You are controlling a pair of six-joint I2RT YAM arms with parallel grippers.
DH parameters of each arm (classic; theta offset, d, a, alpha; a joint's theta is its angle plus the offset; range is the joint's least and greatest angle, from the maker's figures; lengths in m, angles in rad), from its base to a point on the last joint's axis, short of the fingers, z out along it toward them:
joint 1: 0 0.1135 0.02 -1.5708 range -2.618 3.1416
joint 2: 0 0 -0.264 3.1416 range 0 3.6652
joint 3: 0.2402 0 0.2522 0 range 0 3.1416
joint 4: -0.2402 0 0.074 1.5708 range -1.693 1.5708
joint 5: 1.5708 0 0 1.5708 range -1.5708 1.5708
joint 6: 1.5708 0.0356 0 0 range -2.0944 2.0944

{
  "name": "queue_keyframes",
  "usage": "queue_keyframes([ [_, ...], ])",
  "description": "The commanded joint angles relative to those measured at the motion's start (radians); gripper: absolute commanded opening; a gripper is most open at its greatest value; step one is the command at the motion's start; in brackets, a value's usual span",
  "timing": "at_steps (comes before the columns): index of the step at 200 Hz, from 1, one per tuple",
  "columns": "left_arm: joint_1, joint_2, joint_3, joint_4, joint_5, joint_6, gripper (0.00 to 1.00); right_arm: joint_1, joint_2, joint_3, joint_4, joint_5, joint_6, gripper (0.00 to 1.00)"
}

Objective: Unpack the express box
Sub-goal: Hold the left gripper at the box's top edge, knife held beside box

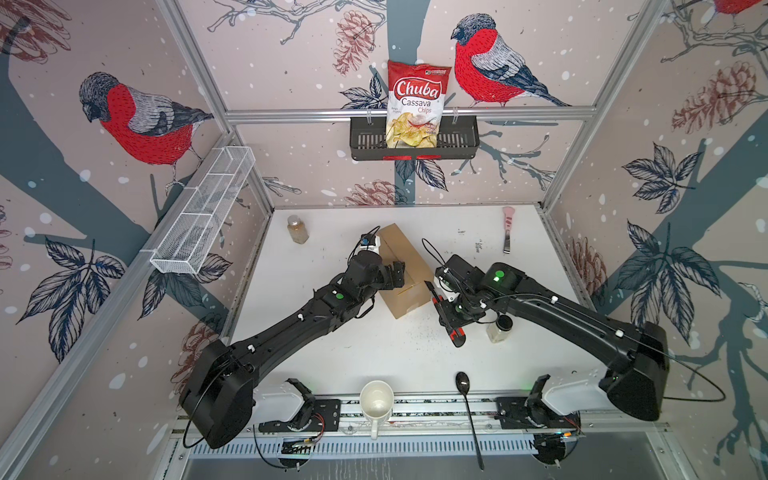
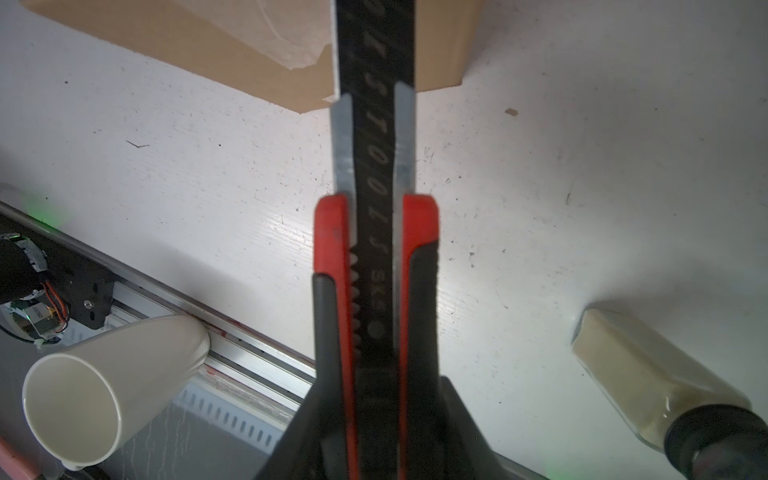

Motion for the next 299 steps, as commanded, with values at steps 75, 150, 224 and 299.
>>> queue_keyframes([
  [75, 0.003, 0.007, -0.015, 0.058, 0.035, -0.014, 0.96, 0.003, 0.023, 0.017, -0.016, 0.010, -0.001, 0.06],
  [150, 0.003, 0.017, -0.015, 0.072, 0.047, -0.026, 0.96, 0.013, 0.025, 0.025, -0.024, 0.010, 0.004, 0.06],
  [224, 0.003, 0.021, -0.015, 0.078, 0.053, -0.028, 0.96, 0.022, 0.019, 0.017, -0.027, 0.014, 0.013, 0.06],
  [299, 0.003, 0.024, -0.016, 0.082, 0.054, -0.029, 0.96, 0.021, 0.014, 0.013, -0.028, 0.020, 0.015, 0.06],
])
